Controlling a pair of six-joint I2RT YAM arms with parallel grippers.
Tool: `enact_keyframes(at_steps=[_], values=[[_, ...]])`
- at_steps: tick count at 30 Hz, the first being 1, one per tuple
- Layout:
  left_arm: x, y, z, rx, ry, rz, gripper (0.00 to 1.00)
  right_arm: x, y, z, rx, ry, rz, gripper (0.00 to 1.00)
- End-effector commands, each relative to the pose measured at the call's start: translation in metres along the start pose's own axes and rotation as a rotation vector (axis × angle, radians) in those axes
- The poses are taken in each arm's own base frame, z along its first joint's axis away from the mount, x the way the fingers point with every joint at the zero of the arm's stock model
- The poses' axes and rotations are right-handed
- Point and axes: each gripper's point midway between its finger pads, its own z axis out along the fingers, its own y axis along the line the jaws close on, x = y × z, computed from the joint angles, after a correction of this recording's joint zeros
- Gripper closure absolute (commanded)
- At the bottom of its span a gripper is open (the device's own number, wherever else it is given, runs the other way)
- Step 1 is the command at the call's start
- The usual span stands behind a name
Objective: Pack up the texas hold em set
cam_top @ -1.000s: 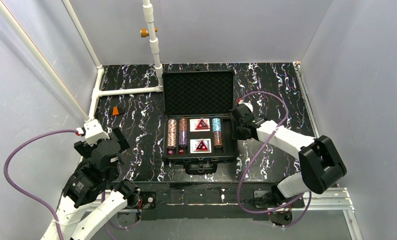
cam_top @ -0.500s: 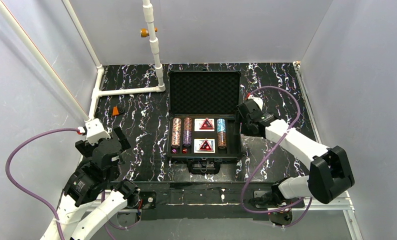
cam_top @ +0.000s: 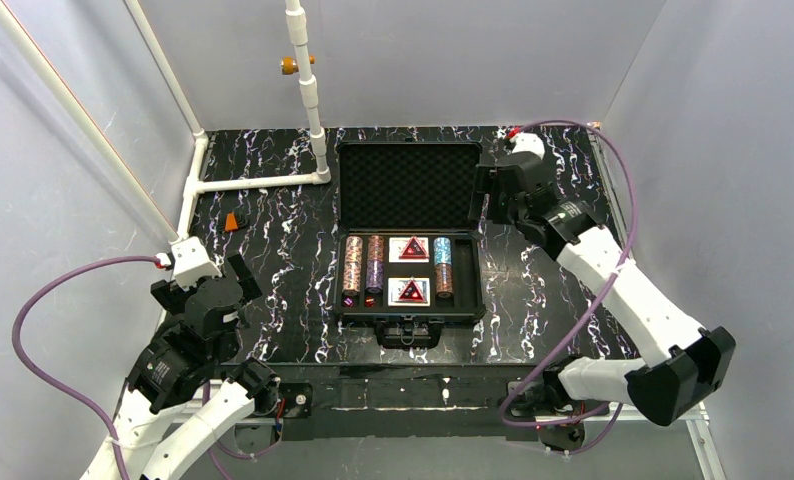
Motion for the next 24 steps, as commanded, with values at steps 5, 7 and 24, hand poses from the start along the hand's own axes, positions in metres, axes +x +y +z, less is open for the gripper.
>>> enact_keyframes(at_steps=[5,7,24], values=[[-0.008,0.000,-0.001,-0.004,-0.016,-0.014,0.02,-0.106,0.027,-0.035,-0.105,-0.262,0.005,0.13],[-0.008,0.000,-0.001,-0.004,-0.014,-0.013,0.02,-0.121,0.034,-0.030,-0.106,-0.255,-0.003,0.14],[-0.008,-0.004,0.000,0.008,-0.010,-0.003,0.02,-0.170,-0.001,0.095,-0.257,-0.088,0.201,0.32]])
